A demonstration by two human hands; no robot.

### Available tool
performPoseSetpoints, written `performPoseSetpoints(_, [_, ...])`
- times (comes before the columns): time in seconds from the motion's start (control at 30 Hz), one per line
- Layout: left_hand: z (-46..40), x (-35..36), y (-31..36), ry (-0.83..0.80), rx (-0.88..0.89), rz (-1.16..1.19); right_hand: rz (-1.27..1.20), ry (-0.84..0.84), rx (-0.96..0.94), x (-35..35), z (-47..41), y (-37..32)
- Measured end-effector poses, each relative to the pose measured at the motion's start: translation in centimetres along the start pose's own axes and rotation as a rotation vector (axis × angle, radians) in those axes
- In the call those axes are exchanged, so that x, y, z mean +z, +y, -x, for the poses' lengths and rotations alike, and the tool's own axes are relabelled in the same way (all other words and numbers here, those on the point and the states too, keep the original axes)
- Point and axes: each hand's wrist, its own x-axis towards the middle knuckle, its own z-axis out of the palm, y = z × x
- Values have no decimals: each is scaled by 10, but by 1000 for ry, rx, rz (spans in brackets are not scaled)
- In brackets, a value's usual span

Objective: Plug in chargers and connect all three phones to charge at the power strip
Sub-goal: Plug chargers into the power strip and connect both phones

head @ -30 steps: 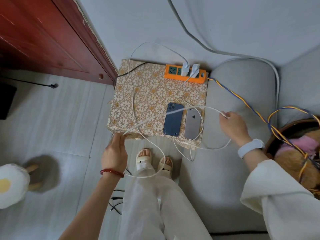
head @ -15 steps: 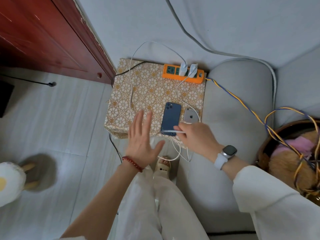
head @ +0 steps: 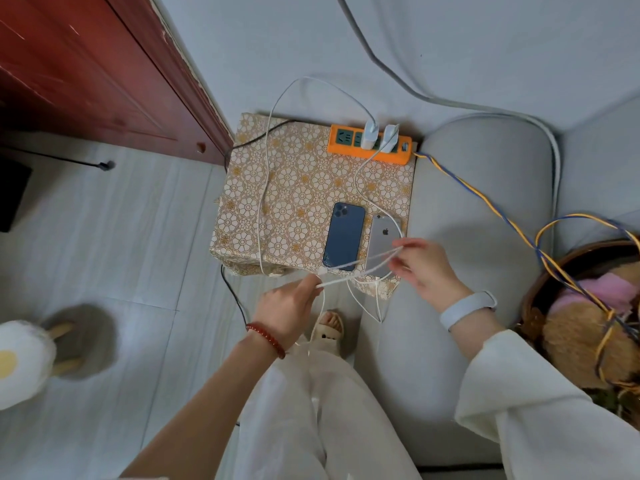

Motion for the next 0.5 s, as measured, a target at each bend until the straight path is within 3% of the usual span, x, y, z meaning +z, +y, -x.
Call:
performPoseSetpoints(0.07, [2, 3, -5, -50, -2, 9, -540, -68, 118, -3, -3, -3])
performPoseSetpoints(0.1, [3, 6, -9, -72, 5, 10, -696, -104, 161, -5, -3, -4])
performPoseSetpoints(0.2, [9, 15, -21, -158, 10, -26, -753, -138, 222, -4, -6, -7])
performPoseSetpoints(0.3, [13, 28, -31, -332, -35, -181, -641, -62, 159, -4, -19, -8])
performPoseSetpoints(0.4, [6, 37, -43, -587, -66, -332, -221, 45, -4, -1, -29, -2])
performPoseSetpoints(0.5, [-13, 44, -54, -740, -162, -357, 174, -7, -151, 12, -33, 18])
